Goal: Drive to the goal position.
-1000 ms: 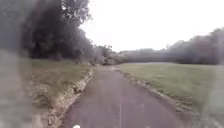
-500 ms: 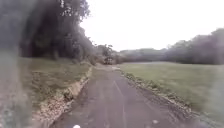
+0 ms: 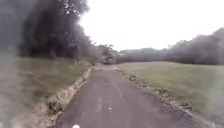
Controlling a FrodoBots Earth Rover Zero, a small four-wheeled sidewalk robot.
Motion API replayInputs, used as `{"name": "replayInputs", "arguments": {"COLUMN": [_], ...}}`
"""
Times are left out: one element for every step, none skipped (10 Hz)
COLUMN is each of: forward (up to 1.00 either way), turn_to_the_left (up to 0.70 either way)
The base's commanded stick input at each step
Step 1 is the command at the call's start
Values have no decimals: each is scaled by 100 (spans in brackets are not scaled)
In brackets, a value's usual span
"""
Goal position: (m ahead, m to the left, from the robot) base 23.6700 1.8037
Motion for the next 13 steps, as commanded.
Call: {"name": "replayInputs", "arguments": {"forward": [85,85,85,85,85,85,85,85,85,85,85,85,85], "turn_to_the_left": [0,0,0,0,0,0,20,24,0,0,0,0,0]}}
